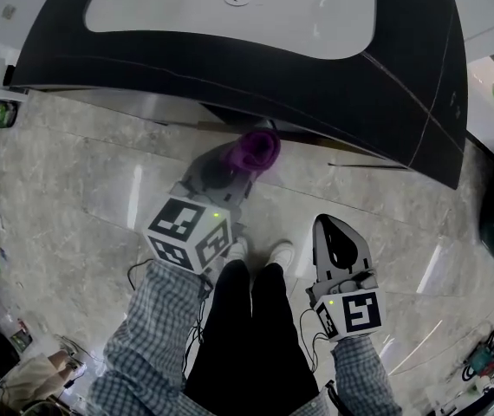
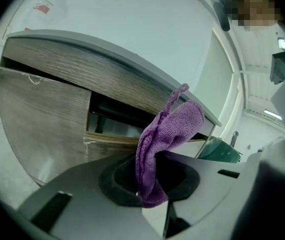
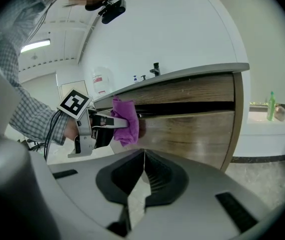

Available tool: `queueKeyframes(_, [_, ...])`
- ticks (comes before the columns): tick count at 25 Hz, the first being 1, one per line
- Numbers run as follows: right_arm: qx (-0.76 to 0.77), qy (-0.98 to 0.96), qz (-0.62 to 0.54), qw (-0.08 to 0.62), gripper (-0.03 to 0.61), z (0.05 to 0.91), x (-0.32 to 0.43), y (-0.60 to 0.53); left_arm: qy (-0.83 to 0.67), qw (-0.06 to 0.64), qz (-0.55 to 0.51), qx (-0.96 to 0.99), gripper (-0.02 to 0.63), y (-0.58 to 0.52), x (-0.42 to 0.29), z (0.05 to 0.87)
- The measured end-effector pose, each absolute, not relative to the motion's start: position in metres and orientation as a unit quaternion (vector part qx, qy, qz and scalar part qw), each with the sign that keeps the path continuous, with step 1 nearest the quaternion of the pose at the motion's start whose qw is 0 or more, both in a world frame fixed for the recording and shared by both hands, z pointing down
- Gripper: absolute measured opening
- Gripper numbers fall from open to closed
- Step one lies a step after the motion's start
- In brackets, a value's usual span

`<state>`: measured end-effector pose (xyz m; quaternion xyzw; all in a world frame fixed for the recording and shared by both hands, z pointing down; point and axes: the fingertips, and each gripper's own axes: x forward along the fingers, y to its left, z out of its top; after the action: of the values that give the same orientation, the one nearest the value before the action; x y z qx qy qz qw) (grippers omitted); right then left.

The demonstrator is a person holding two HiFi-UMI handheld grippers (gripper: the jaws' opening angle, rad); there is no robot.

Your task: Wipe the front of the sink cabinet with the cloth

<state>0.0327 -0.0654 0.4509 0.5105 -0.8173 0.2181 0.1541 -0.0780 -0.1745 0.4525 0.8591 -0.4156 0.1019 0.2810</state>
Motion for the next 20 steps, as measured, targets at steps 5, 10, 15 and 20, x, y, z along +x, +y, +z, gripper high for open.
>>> queueKeyframes(5, [0.510, -0.817, 0.220, 0.155, 0.018, 0.452, 0.028, -0.067, -0.458, 0.283, 0.103, 0.837, 0.069, -0.177, -0.120, 0.457])
queueKeyframes(10, [0.508, -0.817, 0.219, 0.159, 0.018, 0.453, 0.026, -0.068, -0.504, 0.287, 0.106, 0.808, 0.069, -0.179, -0.157, 0.464])
queueKeyframes(15, [0.508, -0.817, 0.220, 0.161, 0.018, 0.456, 0.025, -0.069, -0.567, 0.270, 0.120, 0.769, 0.069, -0.176, -0.188, 0.476])
queueKeyframes(20, [0.511, -0.814, 0.223, 0.163, 0.018, 0.464, 0.032, -0.067, -0.598, 0.286, 0.130, 0.738, 0.069, -0.169, -0.195, 0.500])
